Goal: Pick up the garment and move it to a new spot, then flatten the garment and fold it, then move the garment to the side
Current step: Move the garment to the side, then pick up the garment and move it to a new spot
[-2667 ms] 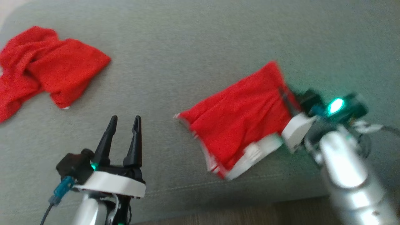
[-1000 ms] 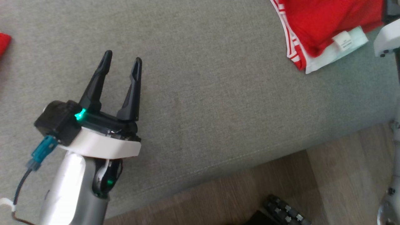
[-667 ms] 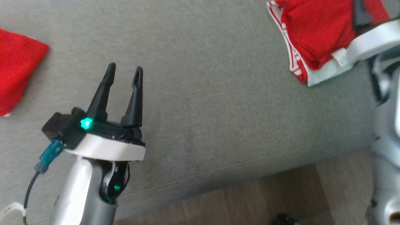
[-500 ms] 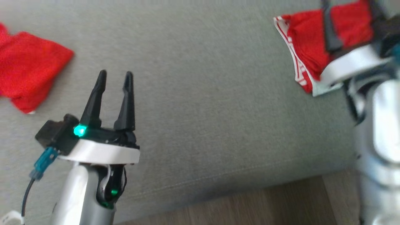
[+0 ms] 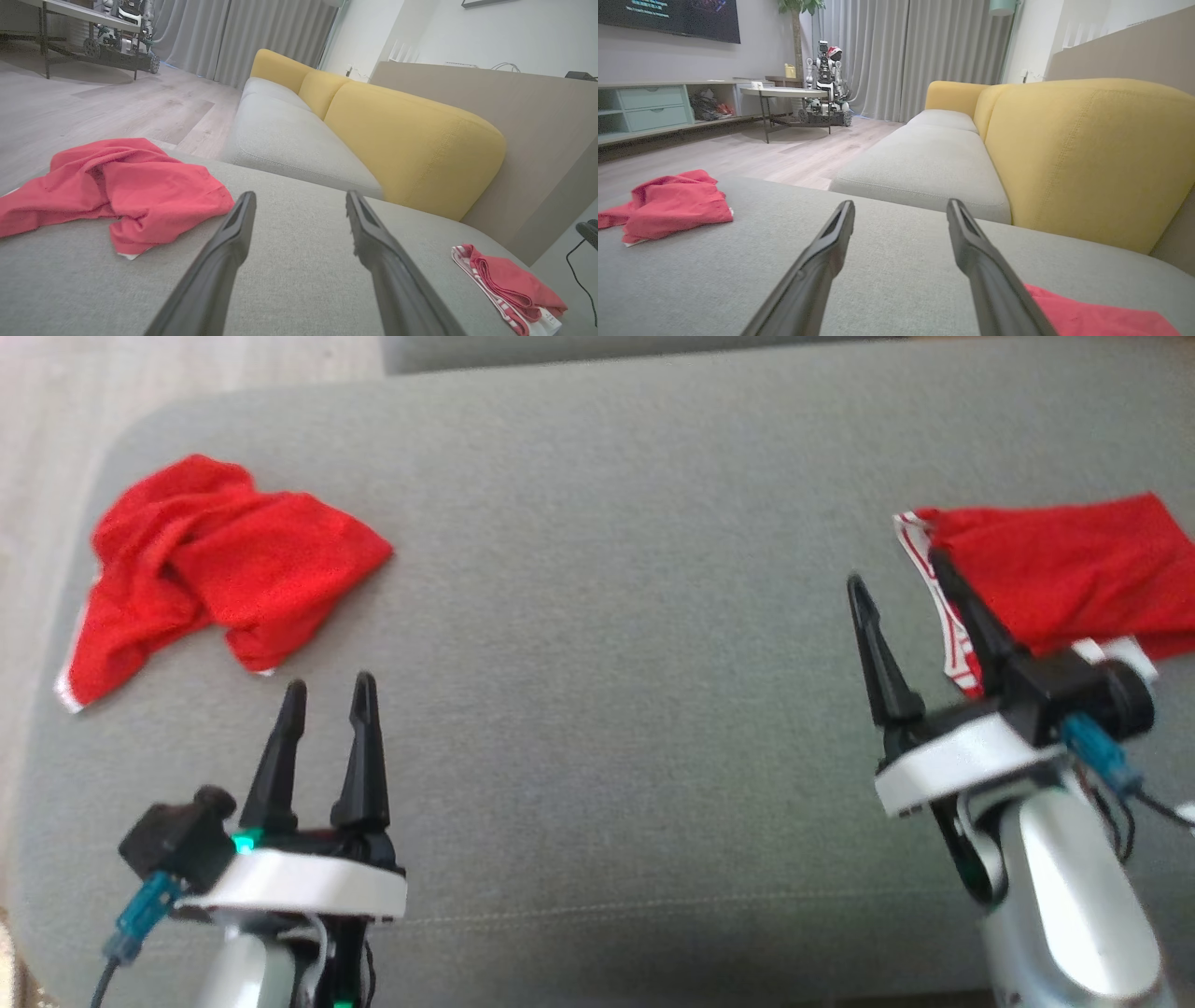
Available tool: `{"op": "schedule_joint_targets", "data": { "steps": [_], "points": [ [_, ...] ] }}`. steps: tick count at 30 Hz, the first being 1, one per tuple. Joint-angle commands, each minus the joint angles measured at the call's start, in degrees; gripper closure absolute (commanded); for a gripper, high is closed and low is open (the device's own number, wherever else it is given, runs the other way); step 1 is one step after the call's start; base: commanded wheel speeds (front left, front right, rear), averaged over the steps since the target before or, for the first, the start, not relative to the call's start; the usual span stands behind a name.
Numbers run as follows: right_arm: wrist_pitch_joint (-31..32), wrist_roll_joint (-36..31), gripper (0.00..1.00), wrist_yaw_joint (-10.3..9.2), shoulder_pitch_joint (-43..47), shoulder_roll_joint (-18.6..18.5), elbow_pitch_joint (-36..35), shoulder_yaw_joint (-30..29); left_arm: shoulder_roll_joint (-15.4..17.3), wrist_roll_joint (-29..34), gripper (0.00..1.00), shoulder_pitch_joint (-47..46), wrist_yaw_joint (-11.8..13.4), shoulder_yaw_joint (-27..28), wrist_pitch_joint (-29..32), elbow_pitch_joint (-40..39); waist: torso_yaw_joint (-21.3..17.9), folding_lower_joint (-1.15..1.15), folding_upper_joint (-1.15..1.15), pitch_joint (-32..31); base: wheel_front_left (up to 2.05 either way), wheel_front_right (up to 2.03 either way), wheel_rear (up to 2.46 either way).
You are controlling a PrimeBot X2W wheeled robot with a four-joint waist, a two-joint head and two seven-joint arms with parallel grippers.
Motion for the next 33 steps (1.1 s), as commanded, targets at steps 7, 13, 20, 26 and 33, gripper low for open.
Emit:
{"op": "schedule_joint_targets", "data": {
  "steps": [7, 13, 20, 26, 33],
  "points": [
    [-2.9, 1.8, 0.00, -0.02, 5.6, 0.7, -3.7, 0.9, 0.1, -0.2, 0.00, 1.8, 1.5, 1.7, -0.3, -0.6, 3.0, 0.00, 0.00, -3.6, 0.00, 0.00, 0.00],
    [-3.5, 3.8, 0.00, -0.02, 9.8, 0.7, -3.5, 1.5, 0.1, 0.2, 0.00, 3.8, 2.0, 1.3, -0.3, -0.9, 3.1, 0.00, 0.00, -4.8, 0.00, 0.00, 0.00],
    [-3.6, 3.9, 0.00, -0.02, 10.1, 0.7, -3.7, 1.3, 0.1, 0.4, 0.00, 4.1, 1.9, 1.0, -0.3, -1.9, 2.7, 0.00, 0.00, -4.5, 0.00, 0.00, 0.00],
    [-3.6, 3.1, 0.00, -0.02, 10.0, 0.7, -3.7, 0.9, 0.1, 0.4, 0.00, 3.9, 1.9, 1.1, -0.3, -2.0, 2.5, 0.00, 0.00, -4.4, 0.00, 0.00, 0.00],
    [-3.6, 2.8, 0.00, -0.02, 10.0, 0.7, -3.8, 0.7, 0.1, 0.5, 0.00, 3.9, 1.9, 1.1, -0.3, -1.8, 2.5, 0.00, 0.00, -4.3, 0.00, 0.00, 0.00]
  ]
}}
